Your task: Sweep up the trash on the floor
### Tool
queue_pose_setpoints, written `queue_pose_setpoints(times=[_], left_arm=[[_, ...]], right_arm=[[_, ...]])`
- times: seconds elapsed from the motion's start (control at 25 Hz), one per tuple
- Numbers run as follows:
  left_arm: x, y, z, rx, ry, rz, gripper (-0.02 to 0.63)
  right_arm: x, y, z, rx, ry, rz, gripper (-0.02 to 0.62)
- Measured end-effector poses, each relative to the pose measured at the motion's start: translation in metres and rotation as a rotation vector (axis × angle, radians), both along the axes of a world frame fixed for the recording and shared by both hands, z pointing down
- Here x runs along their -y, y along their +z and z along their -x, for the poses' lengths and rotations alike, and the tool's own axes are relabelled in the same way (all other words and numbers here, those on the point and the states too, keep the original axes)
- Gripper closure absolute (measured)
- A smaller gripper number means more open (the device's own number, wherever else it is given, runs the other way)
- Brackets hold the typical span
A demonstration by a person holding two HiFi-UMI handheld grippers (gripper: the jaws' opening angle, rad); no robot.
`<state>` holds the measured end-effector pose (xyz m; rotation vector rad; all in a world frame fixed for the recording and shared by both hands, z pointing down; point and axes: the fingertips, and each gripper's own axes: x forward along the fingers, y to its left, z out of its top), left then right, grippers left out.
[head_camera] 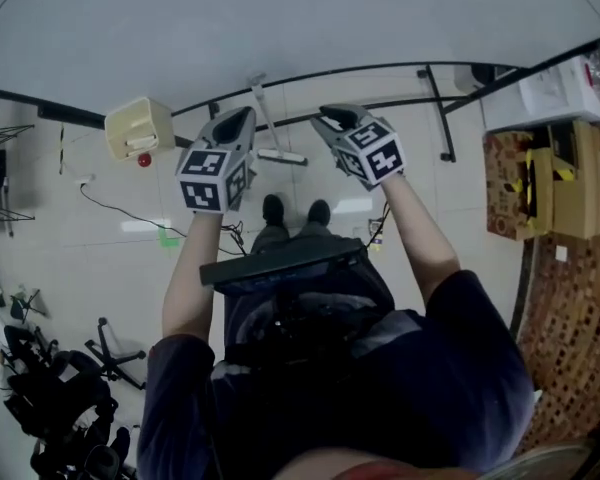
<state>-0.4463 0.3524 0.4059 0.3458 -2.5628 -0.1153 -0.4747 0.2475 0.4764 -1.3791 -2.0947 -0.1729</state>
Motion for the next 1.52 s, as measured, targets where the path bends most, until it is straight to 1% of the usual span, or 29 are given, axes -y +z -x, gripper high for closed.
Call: queue_pose_setpoints(times=[0.12, 0.28, 0.4, 0.48, 0.56, 0.72, 0.84, 0.92, 1.08, 1.24, 1.4, 1.52], left_arm=[[0.007, -0.020, -0.003, -0.010, 0.015, -0.036, 0.598], [0.011, -0.041, -0.007, 0.005, 0.054, -0.026, 0.598], [0.010, -0.050, -0.017, 0.028, 0.084, -0.021, 0.598], [0.010, -0.053, -0.031, 0.035, 0.103, -0.027, 0.598], [0.011, -0.055, -0.048, 0.043, 0.127, -0.029, 0.598], [0.006, -0.065, -0.091, 0.079, 0.167, -0.047, 0.598], [-0.009, -0.074, -0.127, 0.115, 0.183, -0.080, 0.598], [-0.015, -0.079, -0.143, 0.132, 0.195, -0.102, 0.598], [-0.003, -0.082, -0.166, 0.142, 0.247, -0.142, 0.598], [0.021, -0.091, -0.187, 0.159, 0.284, -0.129, 0.598], [0.036, -0.103, -0.210, 0.158, 0.291, -0.121, 0.598], [0.048, -0.118, -0.213, 0.172, 0.276, -0.098, 0.598]], right_arm=[[-0.004, -0.014, -0.003, -0.012, 0.000, 0.021, 0.488], [-0.009, -0.034, -0.007, -0.001, 0.004, 0.004, 0.501], [-0.013, -0.045, -0.018, 0.010, -0.001, -0.017, 0.506], [-0.014, -0.050, -0.032, 0.022, -0.003, -0.023, 0.520], [-0.012, -0.056, -0.050, 0.038, 0.009, -0.029, 0.586], [-0.012, -0.069, -0.093, 0.069, 0.049, -0.038, 0.589], [-0.015, -0.079, -0.130, 0.059, 0.091, -0.023, 0.589], [-0.015, -0.086, -0.148, 0.061, 0.122, -0.021, 0.589], [-0.006, -0.096, -0.179, 0.091, 0.160, -0.032, 0.589], [0.013, -0.105, -0.205, 0.115, 0.168, -0.034, 0.589], [0.031, -0.108, -0.227, 0.108, 0.177, 0.005, 0.589], [0.049, -0.109, -0.233, 0.098, 0.178, 0.035, 0.589]])
